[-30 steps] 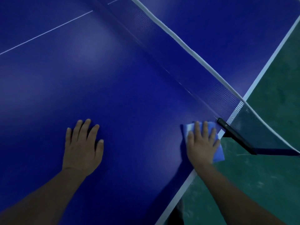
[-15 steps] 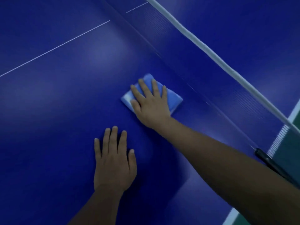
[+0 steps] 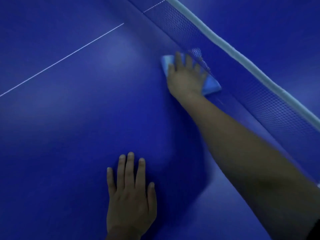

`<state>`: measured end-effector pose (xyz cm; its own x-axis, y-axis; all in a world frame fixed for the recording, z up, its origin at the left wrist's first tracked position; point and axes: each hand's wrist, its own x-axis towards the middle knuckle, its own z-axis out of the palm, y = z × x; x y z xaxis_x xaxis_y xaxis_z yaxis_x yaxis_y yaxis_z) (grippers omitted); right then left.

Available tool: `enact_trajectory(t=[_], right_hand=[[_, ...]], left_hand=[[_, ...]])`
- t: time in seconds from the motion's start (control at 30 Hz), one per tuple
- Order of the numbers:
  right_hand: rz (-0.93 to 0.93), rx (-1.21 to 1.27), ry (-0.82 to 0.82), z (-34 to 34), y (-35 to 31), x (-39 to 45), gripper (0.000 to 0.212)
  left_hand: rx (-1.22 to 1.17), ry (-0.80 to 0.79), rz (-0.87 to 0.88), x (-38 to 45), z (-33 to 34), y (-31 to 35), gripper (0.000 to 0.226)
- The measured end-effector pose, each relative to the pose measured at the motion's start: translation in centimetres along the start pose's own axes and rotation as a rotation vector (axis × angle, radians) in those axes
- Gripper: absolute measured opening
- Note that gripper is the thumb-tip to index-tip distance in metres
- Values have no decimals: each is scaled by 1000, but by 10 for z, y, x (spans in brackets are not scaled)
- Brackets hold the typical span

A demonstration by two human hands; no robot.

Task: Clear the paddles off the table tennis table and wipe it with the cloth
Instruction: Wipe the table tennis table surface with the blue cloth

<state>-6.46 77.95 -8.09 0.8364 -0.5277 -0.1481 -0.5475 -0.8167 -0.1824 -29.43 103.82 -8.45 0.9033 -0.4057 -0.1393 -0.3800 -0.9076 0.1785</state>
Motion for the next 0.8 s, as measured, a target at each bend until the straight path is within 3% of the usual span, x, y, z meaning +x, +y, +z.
enact_trajectory(t=[0.13,0.33,0.57,0.8], right_hand=[[163,3,17,5,36,-53,59],[-84,-12,-83,1,-24,-13,58],[198,-1,9,-5,113,-109,56],[310,-29,-2,-4,201,-253,58]], left_hand=[[18,-31,-8,3,-1,2,65],[-11,-8,-11,1,0,0,66],[-16,15,-13,-1,2,-3,66],[4,-3,-22,-4,-4,2,70]])
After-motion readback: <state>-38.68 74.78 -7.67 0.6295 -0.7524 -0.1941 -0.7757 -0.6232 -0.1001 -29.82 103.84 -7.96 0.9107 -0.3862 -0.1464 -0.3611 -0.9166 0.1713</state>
